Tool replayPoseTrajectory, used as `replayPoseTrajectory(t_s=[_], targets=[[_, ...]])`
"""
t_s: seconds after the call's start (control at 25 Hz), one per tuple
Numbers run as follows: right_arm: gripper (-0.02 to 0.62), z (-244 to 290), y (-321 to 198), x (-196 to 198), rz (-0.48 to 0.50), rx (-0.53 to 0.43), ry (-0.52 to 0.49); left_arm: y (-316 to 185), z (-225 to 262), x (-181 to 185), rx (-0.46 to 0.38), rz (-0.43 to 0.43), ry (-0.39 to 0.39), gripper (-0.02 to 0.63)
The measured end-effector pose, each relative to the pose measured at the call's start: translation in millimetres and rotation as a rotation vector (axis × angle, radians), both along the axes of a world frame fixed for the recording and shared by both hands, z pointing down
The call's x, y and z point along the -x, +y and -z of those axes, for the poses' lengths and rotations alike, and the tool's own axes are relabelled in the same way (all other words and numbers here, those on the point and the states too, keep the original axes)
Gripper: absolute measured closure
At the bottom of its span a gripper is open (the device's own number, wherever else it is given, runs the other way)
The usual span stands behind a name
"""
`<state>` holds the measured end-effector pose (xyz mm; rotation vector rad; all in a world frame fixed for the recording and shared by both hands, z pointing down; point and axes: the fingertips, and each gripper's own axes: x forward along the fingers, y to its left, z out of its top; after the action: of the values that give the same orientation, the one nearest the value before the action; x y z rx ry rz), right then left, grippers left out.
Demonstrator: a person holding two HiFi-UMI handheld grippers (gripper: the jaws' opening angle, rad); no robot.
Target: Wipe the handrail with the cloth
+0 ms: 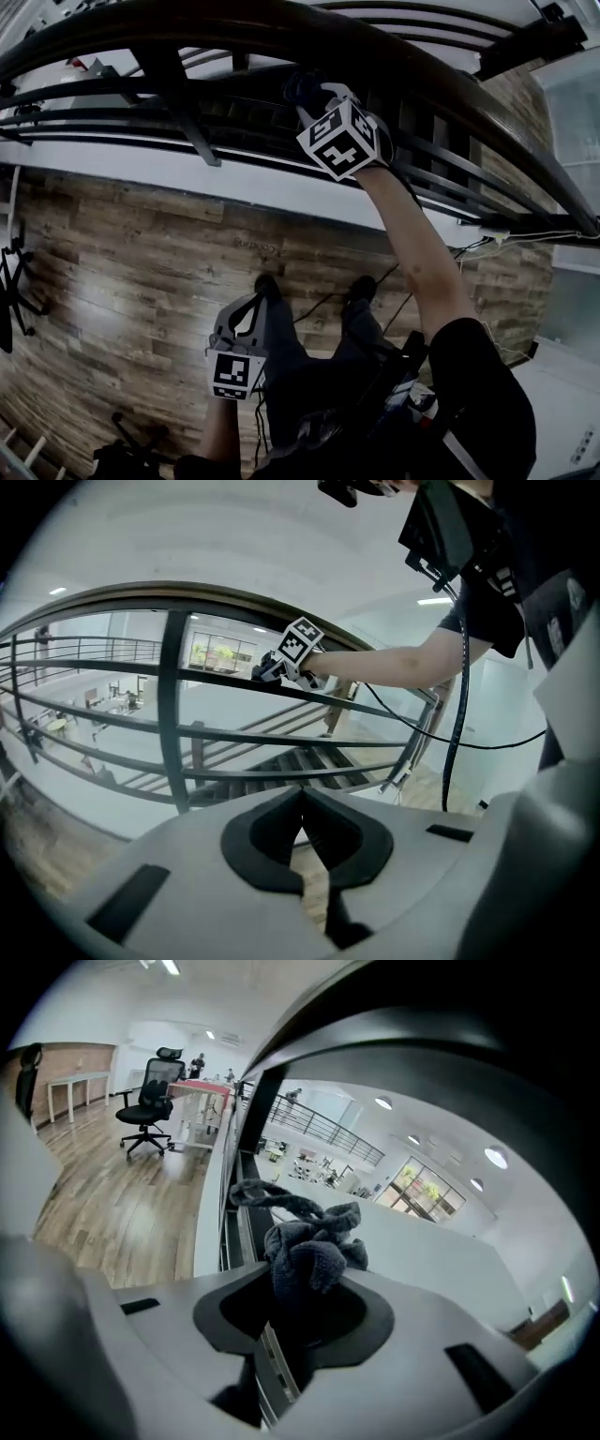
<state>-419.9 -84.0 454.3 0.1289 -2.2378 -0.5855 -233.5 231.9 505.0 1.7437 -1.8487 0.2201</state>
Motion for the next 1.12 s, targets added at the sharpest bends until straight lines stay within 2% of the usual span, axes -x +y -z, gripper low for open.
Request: replayPoseTrajectory(t_s=[0.2,0.32,0.6,0.8,0.96,1.12], targets=[[0.489,1,-94,-138,-0.184,0.055,-0.040,-79,12,-61,-0.006,-0.196,-0.055,0.598],[0.489,9,-142,-233,-0.280,0.064,-0.081,-122,24,-112,0.009,-0.309,-0.092,0.598],[0.489,26,-247,-444,-0.389,0.123,-0.165,-245,56,-282,0.042,-0.426,-0.134,0.598],[0.489,34,-334,-612,-0.519,0.127,-0.189,-328,77,-400,0.033,-0.551,-0.181,0.598],[0.489,38,-384,-720,-0.637,0.119,-0.196,-377,93,-467,-0.003,-0.648,-0.175,0.598],[0.489,40,-422,-815,-0.796,0.109,-0.211,-407,101,-516,-0.032,-0.767,-0.168,0.598]])
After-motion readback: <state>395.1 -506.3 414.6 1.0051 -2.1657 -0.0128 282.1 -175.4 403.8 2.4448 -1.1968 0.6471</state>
